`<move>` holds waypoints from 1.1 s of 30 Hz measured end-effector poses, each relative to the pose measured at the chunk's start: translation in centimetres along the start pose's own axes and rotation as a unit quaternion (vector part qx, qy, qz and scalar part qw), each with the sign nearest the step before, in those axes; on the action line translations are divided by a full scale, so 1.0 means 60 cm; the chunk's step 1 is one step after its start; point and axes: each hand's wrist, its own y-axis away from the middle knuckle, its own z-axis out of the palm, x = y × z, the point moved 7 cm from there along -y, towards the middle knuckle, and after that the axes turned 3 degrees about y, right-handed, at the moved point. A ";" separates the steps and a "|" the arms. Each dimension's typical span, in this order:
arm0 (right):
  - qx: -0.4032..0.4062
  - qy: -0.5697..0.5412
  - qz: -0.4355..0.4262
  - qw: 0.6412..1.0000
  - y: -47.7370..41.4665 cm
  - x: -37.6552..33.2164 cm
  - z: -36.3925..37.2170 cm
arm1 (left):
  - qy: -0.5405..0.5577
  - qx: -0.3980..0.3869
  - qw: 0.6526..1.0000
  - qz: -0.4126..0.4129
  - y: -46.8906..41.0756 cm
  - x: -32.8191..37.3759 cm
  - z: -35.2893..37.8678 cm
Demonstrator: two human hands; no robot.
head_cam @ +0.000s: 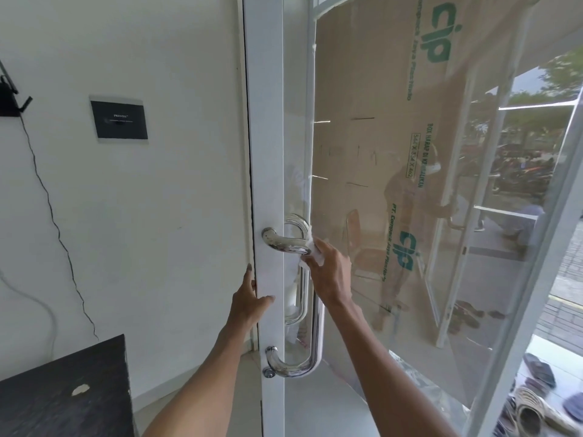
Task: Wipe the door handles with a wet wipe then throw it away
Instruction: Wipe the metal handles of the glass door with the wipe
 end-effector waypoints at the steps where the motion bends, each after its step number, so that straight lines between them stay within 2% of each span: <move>1: -0.006 0.019 -0.018 1.000 -0.003 -0.011 -0.004 | -0.011 0.001 1.000 0.003 -0.003 0.000 0.000; 4: -0.016 0.092 -0.097 0.991 -0.011 -0.042 -0.008 | -0.040 0.015 0.999 0.020 -0.011 -0.001 0.001; 9: -0.085 0.182 -0.169 0.965 -0.025 -0.080 -0.003 | -0.085 0.045 0.994 0.045 -0.017 0.006 -0.005; 12: -0.124 0.203 -0.176 0.955 -0.031 -0.102 0.008 | -0.094 0.062 0.992 0.051 -0.017 0.012 -0.006; 16: -0.145 0.305 -0.192 0.921 -0.038 -0.139 0.028 | -0.103 0.092 0.989 0.046 -0.022 0.011 -0.004; 21: -0.139 0.363 -0.187 0.902 -0.036 -0.182 0.057 | -0.107 0.115 0.986 0.048 -0.022 0.011 0.000; 26: -0.139 0.382 -0.173 0.897 -0.038 -0.211 0.094 | -0.096 0.101 0.989 0.043 -0.023 0.011 -0.007; 33: -0.061 0.365 -0.210 0.905 -0.023 -0.181 0.088 | -0.092 0.086 0.990 0.062 -0.021 0.015 -0.008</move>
